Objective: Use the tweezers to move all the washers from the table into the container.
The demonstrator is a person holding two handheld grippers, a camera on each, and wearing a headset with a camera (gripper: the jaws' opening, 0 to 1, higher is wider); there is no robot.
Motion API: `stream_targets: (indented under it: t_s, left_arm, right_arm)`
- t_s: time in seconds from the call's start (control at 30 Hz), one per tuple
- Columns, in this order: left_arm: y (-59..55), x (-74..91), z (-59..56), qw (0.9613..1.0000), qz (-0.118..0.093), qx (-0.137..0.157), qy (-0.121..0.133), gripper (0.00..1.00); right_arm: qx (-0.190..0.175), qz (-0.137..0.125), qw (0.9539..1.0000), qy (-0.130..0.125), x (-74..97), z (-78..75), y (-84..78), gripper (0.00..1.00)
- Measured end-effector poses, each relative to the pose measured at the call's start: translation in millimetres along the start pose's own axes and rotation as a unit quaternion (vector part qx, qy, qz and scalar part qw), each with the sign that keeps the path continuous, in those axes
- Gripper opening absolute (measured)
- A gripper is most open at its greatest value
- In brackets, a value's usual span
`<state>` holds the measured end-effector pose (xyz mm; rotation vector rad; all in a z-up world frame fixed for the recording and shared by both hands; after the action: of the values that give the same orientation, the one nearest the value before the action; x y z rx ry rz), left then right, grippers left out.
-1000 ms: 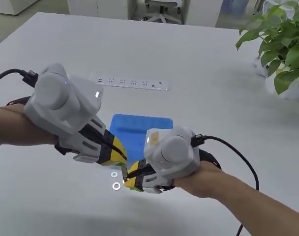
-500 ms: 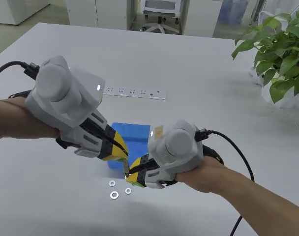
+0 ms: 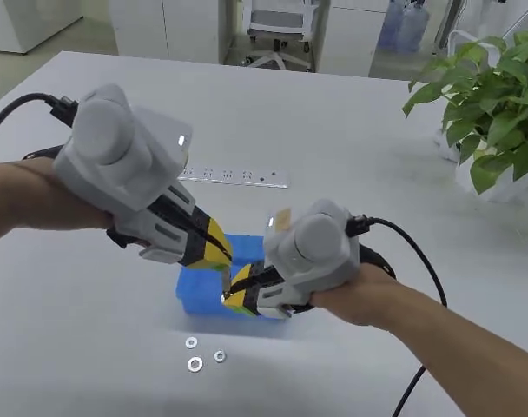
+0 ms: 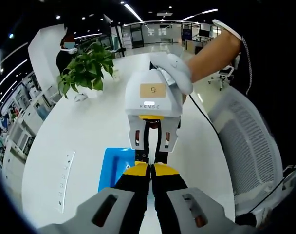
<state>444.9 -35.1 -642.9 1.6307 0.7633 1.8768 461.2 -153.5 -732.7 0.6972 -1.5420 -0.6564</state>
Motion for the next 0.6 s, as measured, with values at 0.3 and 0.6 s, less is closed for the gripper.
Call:
stream_targets:
  t_s: [0.3, 0.6]
  left_arm:
    - [-5.0, -6.5, 14.3, 1.0000, 0.000, -0.005, 0.003, 0.05]
    - [-11.6, -20.6, 30.0, 1.0000, -0.001, -0.003, 0.004, 0.05]
  right_arm:
    - [-0.005, 0.001, 1.0000, -0.007, -3.3, -15.1, -7.2, 0.10]
    - [-0.014, 0.003, 0.9998, -0.011, -9.8, -31.2, -19.5, 0.10]
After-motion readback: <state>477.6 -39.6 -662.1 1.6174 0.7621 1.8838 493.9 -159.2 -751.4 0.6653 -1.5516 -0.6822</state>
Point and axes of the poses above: the centre of the closed fingertips' face, and the gripper's own axes: x roughly backward along the fingers, z roughly to its left, y roughly out of its top, the point moved 10 cm from there along x, roughly backward along the fingers, and after that the axes turned 1 degree about -z, right-handed, at the moved point
